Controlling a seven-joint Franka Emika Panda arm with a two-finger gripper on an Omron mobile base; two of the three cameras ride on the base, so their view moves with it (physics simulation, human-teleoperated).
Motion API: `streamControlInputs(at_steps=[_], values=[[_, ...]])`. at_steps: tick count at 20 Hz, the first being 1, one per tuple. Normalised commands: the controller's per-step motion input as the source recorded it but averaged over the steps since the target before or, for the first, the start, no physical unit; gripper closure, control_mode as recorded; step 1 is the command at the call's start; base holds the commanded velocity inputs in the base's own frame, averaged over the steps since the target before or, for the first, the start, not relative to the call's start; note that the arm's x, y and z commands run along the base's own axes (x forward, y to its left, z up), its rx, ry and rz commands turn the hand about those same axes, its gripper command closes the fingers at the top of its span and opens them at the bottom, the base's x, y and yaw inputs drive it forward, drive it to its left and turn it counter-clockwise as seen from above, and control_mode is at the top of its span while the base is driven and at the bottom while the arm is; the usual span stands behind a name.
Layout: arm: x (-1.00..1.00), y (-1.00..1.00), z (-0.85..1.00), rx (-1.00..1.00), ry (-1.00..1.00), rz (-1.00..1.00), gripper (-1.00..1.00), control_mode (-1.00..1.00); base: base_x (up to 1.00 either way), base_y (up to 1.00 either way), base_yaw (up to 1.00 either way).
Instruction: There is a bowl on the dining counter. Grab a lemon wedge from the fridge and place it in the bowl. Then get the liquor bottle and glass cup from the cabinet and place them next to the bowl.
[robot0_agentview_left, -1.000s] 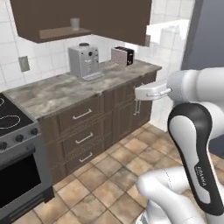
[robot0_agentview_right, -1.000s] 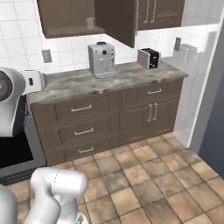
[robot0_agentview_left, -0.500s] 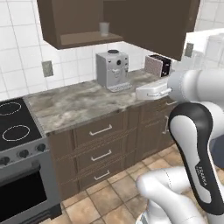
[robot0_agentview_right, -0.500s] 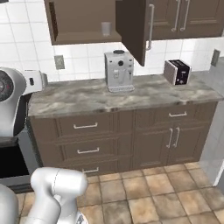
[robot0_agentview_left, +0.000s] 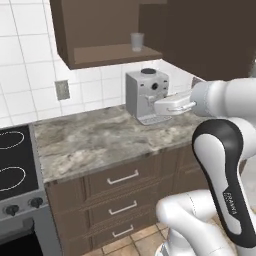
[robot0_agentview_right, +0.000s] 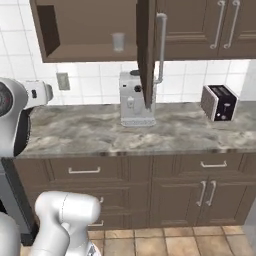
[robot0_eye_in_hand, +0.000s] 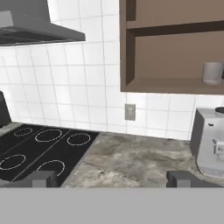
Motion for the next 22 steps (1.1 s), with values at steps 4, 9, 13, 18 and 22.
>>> streamControlInputs(at_steps=[4,9,13,18,22], values=[[0.0,0.0,0.0,0.0,0.0,0.0,-1.0,1.0,0.85,-0.23,0.1],[0.0,0.0,0.0,0.0,0.0,0.0,-1.0,1.0,0.78,0.01,0.15],[0.0,0.0,0.0,0.0,0.0,0.0,-1.0,1.0,0.58,-0.12,0.17],[0.0,0.0,0.0,0.0,0.0,0.0,-1.0,1.0,0.16,-0.51,0.11],[0.0,0.0,0.0,0.0,0.0,0.0,-1.0,1.0,0.0,-0.49,0.01]])
